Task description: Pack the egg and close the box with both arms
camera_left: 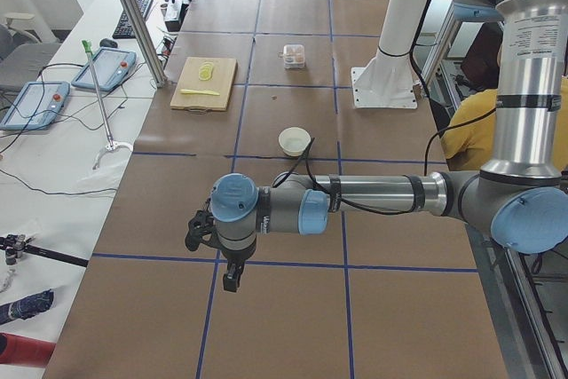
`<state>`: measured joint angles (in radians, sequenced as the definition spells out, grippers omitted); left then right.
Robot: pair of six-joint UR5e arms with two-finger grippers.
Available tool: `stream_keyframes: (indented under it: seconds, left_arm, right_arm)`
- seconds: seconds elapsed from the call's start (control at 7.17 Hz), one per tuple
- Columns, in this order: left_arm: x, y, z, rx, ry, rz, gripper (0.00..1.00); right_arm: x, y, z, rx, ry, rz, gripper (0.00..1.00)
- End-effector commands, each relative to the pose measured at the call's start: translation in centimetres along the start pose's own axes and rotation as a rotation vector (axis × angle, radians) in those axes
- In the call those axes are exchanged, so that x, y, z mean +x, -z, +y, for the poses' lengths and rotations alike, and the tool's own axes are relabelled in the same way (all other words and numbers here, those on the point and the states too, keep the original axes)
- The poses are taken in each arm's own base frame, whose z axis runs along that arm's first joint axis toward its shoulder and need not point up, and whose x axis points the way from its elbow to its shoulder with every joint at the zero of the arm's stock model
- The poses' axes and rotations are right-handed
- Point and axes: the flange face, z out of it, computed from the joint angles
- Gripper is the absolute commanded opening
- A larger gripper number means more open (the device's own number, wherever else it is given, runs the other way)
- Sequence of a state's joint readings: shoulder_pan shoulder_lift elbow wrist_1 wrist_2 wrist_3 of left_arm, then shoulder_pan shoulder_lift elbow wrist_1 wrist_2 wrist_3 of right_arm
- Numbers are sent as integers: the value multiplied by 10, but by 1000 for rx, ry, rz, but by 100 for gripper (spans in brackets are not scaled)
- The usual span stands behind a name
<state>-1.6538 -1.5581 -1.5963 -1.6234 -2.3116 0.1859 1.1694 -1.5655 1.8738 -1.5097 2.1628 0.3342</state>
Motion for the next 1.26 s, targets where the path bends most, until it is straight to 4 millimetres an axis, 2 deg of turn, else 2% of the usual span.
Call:
stream_keyframes:
  seconds: [0.0, 0.14, 0.28, 0.42, 0.56, 0.84, 1.12]
  left_arm:
    - [16, 2, -9, 8, -35, 2, 100]
    - [26, -12, -11, -18, -57, 8, 100]
    - [25, -17, -6, -28, -60, 12, 100]
    - [26, -17, -6, -30, -63, 12, 100]
    - [26, -17, -5, -30, -63, 12, 100]
    - [26, -17, -6, -29, -64, 13, 100]
    - [27, -16, -6, -27, -65, 15, 100]
  right_arm:
    - [146, 2, 25, -21, 49, -33, 0]
    - [188, -1, 39, -28, 29, -35, 5]
    - [209, -6, 55, -41, -9, -31, 31]
    - [219, -6, 67, -41, -25, -27, 75]
    - [222, -8, 69, -48, -13, -16, 100]
    - [235, -23, 105, -76, -53, -23, 100]
    - [237, -22, 107, -78, -68, -18, 100]
